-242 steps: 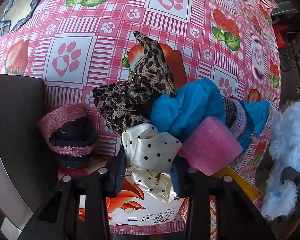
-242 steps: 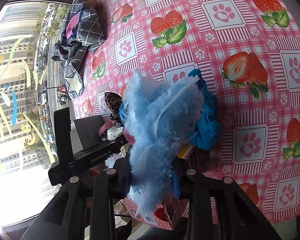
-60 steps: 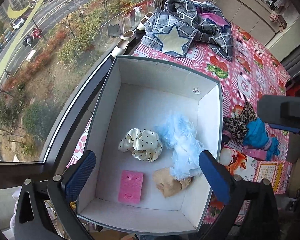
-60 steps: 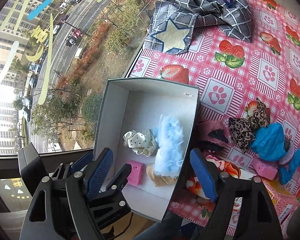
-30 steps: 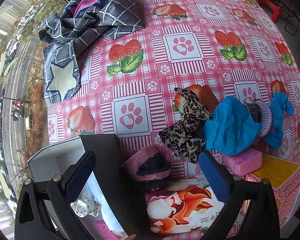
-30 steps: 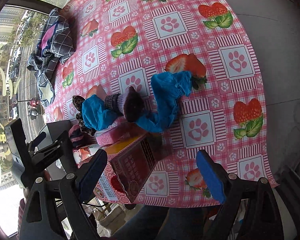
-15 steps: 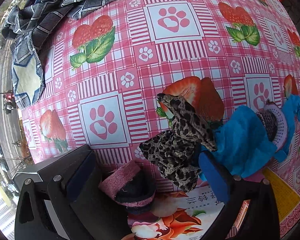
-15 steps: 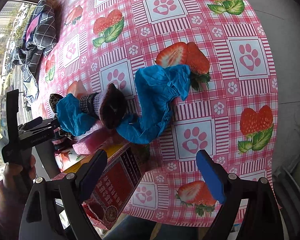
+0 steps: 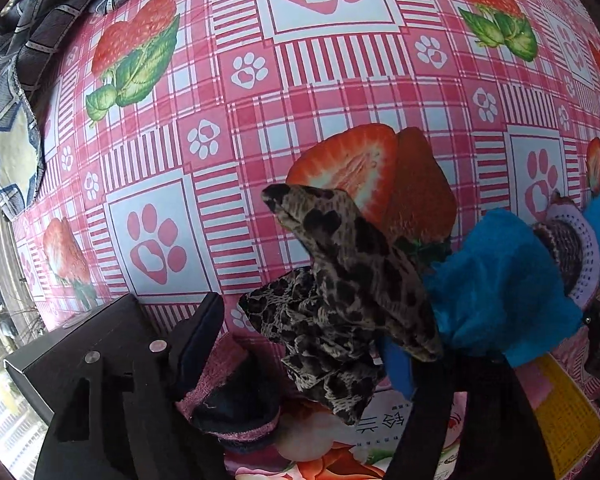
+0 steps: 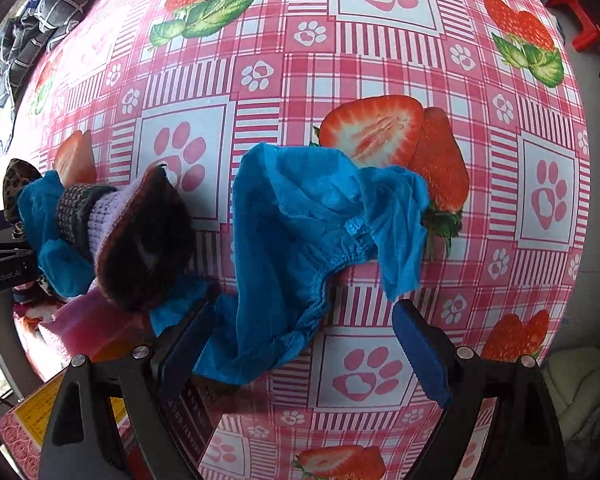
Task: Organize soft objects
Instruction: 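Grasp the leopard-print scrunchie with the left tool while the right tool grasps the blue cloth, then carry the leopard scrunchie and blue cloth with both tools over the white box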
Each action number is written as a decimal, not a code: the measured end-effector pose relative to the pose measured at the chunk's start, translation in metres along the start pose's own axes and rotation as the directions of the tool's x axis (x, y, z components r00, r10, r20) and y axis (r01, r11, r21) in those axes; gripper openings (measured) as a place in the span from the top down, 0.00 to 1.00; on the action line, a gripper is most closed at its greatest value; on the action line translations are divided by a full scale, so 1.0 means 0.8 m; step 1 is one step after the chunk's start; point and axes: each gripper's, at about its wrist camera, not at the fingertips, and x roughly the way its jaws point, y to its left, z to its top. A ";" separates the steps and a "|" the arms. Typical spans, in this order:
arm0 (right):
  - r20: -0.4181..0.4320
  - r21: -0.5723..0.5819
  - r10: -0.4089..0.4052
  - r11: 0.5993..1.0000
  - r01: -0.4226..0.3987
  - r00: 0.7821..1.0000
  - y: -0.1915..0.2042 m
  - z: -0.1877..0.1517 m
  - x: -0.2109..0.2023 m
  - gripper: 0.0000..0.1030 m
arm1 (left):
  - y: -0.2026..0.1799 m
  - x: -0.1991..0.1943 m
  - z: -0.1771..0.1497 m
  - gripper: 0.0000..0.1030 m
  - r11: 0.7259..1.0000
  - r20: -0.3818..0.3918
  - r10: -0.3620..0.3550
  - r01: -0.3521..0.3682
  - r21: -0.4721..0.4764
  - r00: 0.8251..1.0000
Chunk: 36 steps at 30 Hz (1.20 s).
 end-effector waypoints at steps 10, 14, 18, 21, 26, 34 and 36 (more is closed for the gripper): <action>0.056 0.023 0.010 1.000 -0.011 0.998 -0.011 -0.006 -0.015 0.82 | 0.022 -0.027 -0.024 0.76 0.993 0.118 -0.032 0.045 -0.113 0.992; 0.101 0.077 0.097 0.991 -0.105 0.990 -0.035 -0.010 -0.038 0.82 | 0.036 -0.055 -0.044 0.76 0.983 0.205 -0.002 0.040 -0.181 0.979; 0.146 0.118 0.138 0.981 -0.155 0.980 -0.053 -0.017 -0.064 0.82 | 0.030 -0.092 -0.058 0.76 0.976 0.280 0.047 0.016 -0.219 0.959; 0.176 0.133 0.163 0.973 -0.188 0.971 -0.064 -0.024 -0.086 0.82 | 0.024 -0.117 -0.068 0.76 0.973 0.319 0.044 0.032 -0.228 0.947; 0.206 0.143 0.166 0.970 -0.197 0.964 -0.074 -0.052 -0.107 0.82 | 0.005 -0.155 -0.078 0.76 0.986 0.374 -0.007 0.069 -0.152 0.927; 0.224 0.201 0.158 0.958 -0.204 0.962 -0.086 -0.091 -0.124 0.81 | -0.058 -0.197 -0.093 0.76 0.992 0.435 -0.097 0.123 -0.033 0.895; 0.231 0.213 0.146 0.957 -0.197 0.962 -0.088 -0.098 -0.129 0.81 | -0.073 -0.205 -0.093 0.76 0.992 0.444 -0.110 0.129 -0.011 0.889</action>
